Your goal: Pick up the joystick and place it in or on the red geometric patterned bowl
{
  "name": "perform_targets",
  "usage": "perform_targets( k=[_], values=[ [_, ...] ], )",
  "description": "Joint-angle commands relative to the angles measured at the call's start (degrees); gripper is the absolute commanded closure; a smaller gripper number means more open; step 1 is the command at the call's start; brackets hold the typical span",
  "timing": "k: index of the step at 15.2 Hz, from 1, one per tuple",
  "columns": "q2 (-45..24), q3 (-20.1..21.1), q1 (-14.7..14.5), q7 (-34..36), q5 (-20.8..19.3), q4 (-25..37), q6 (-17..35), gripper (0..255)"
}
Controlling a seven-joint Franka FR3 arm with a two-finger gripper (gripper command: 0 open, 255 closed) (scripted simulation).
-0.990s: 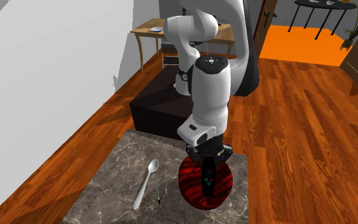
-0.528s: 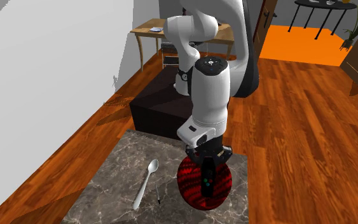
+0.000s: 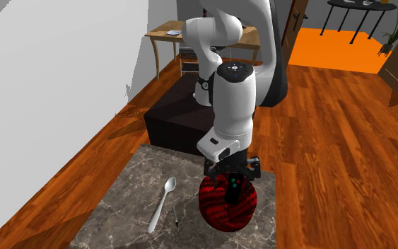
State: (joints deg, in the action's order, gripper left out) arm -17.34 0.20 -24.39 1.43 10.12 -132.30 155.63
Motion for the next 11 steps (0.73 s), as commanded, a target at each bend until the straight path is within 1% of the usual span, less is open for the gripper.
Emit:
perform_targets(
  k=[1, 3, 11],
  values=[
    [2.9, -0.4, 0.0, 0.3, -0.6, -0.1, -2.7, 0],
    [6.1, -0.8, 0.0, 0.8, -1.3, -0.5, -5.7, 0],
    [6.1, -0.8, 0.0, 0.8, -1.3, -0.5, -5.7, 0]
  ],
)
